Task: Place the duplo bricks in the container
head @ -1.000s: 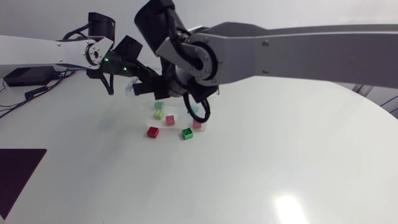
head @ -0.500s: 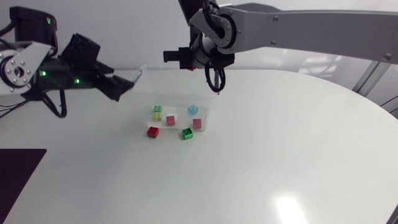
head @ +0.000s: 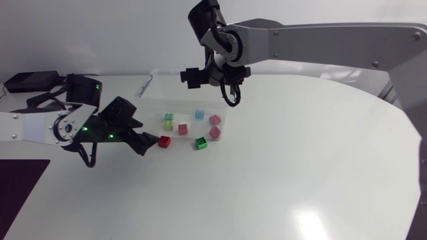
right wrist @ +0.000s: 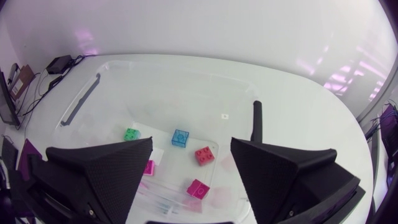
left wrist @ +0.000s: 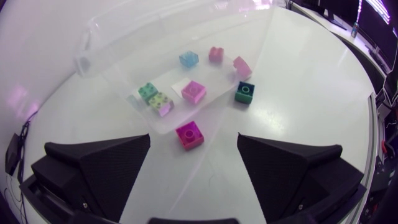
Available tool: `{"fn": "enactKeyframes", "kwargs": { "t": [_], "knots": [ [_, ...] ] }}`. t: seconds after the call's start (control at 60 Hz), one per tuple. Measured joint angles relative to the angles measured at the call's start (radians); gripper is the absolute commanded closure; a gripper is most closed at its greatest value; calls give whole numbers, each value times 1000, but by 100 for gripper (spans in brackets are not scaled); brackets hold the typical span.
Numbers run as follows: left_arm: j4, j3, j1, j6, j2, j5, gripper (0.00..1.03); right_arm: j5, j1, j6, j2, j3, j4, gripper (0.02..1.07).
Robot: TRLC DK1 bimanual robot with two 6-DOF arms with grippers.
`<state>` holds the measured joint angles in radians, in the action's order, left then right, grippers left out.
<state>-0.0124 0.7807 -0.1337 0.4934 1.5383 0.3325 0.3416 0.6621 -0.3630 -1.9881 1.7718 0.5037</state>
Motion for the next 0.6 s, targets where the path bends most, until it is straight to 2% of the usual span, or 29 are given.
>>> {"fn": "enactKeyframes", "kwargs": {
  "t": [0.317,0.6],
  "knots": [
    [85,37,-53,-57,247,-24,6,1,91,-3,266,-295,-47,7],
    [113,114,-66,-96,336,-80,6,-4,148,-10,282,-505,-119,7]
  ]
}}
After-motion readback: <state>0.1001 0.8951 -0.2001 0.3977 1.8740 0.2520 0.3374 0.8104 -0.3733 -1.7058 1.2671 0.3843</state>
